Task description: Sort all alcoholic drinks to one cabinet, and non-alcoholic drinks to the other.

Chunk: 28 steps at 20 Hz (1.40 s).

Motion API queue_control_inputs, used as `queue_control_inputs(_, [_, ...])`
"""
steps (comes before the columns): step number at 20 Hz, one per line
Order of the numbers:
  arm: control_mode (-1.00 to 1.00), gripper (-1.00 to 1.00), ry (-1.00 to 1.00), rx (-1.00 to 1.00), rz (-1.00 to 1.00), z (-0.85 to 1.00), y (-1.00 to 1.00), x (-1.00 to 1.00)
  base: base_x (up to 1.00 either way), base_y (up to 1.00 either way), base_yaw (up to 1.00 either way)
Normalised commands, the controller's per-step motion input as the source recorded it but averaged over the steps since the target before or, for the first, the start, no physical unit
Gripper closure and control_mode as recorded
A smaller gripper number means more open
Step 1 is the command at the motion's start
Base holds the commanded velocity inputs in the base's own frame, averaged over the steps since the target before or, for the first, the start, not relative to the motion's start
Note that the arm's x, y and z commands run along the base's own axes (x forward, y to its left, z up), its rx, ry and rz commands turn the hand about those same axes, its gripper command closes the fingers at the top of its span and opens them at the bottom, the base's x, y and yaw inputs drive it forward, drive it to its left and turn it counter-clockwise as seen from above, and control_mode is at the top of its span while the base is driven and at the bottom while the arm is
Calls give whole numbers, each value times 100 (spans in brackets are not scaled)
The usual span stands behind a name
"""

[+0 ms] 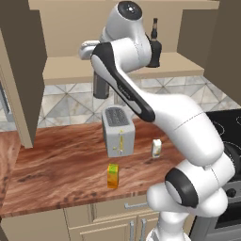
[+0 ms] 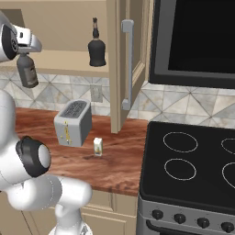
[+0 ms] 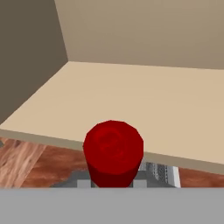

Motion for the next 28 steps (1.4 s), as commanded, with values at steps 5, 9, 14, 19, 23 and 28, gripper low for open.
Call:
queue_control_inputs(5, [-100, 100, -1, 0, -1, 23, 0, 0, 0, 0, 0])
queue_control_inputs(9, [-100, 100, -1, 0, -1, 25, 0, 0, 0, 0, 0])
queue_control_inputs(14, [-100, 100, -2, 0, -2, 24, 0, 0, 0, 0, 0])
queue_control_inputs(19, [-100, 100, -3, 0, -1, 18, 0, 2, 0, 0, 0])
queue_control_inputs(23, [-100, 100, -3, 0, -1, 14, 0, 5, 0, 0, 0])
queue_control_inputs(28, [-100, 100, -3, 0, -2, 11, 0, 10, 0, 0, 0])
